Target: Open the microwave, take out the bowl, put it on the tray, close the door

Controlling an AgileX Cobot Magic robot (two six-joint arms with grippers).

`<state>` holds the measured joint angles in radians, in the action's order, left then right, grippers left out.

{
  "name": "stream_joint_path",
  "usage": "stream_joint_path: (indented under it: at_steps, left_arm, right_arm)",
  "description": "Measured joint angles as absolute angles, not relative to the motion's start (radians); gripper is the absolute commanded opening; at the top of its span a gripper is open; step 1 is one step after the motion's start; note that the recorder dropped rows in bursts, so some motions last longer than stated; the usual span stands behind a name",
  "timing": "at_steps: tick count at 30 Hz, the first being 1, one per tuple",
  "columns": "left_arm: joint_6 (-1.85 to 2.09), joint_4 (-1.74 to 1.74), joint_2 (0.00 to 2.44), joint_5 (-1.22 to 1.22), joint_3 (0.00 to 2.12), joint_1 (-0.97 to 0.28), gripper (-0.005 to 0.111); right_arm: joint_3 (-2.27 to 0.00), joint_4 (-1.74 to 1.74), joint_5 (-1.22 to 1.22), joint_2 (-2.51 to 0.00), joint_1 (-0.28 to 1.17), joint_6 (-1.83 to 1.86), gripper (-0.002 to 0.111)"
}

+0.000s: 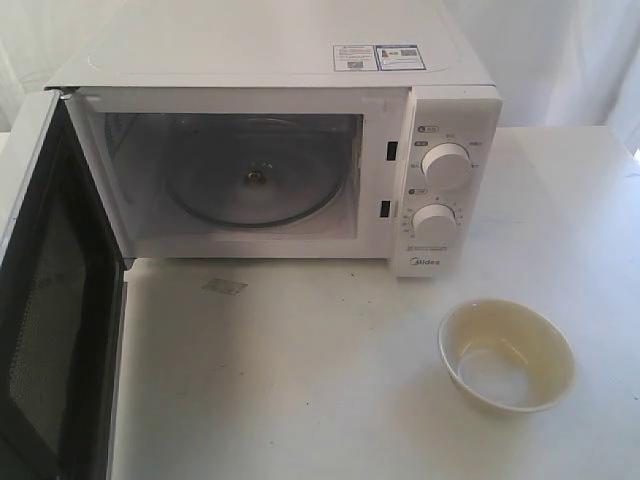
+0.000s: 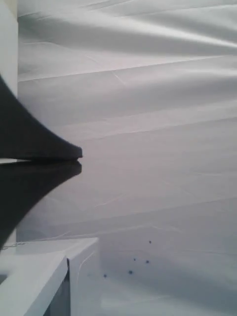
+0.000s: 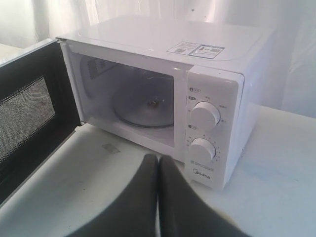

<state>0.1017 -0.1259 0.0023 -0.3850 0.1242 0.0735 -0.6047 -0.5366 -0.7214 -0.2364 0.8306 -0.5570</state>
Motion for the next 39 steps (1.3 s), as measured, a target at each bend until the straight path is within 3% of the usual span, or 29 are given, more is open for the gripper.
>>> stream_joint_path:
  at_steps: [8, 13, 39]
  left_arm:
    - [0.089, -0.132, 0.135, 0.164, 0.419, 0.073, 0.0]
    - [0.062, -0.132, 0.231, 0.431, 0.486, 0.073, 0.0]
    - [0.056, -0.137, 0.243, 0.162, 0.488, 0.073, 0.0]
  right_arm:
    - [-0.605, -0.537, -0.704, -0.236, 0.831, -0.542, 0.0]
    - [-0.605, -0.537, -0.704, -0.236, 0.831, -0.538, 0.0]
    - [-0.605, -0.537, -0.786, -0.236, 0.831, -0.534, 0.0]
